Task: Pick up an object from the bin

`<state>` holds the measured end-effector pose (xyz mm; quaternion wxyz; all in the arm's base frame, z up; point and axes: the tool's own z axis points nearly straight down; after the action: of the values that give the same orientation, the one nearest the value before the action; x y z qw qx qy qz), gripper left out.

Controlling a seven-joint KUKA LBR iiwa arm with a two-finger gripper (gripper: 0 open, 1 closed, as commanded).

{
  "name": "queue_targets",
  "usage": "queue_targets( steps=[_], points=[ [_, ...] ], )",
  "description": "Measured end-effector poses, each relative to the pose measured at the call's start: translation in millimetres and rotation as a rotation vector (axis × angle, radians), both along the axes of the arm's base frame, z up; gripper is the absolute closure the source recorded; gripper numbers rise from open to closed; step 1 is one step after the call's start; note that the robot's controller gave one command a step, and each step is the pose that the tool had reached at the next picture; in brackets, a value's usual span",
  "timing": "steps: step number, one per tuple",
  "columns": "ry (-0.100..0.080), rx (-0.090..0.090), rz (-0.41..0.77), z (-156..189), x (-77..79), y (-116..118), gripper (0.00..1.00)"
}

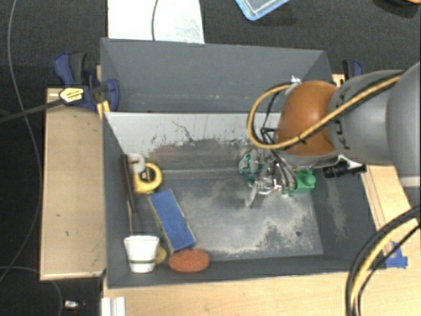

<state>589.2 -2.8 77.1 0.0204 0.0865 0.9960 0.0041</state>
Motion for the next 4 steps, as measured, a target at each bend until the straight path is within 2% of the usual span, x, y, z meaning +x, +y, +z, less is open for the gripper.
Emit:
queue_targets(
  steps=[1,2,3,4],
  points=[
    [0.021,0.028,-0.442,4.4,5.6,19.0,1.00],
    [0.021,0.028,-0.441,4.3,5.7,19.0,1.00],
    [0.022,0.026,-0.437,128.5,5.5,17.4,1.00],
    [0.023,0.026,-0.440,32.3,4.2,18.6,1.00]
  ],
)
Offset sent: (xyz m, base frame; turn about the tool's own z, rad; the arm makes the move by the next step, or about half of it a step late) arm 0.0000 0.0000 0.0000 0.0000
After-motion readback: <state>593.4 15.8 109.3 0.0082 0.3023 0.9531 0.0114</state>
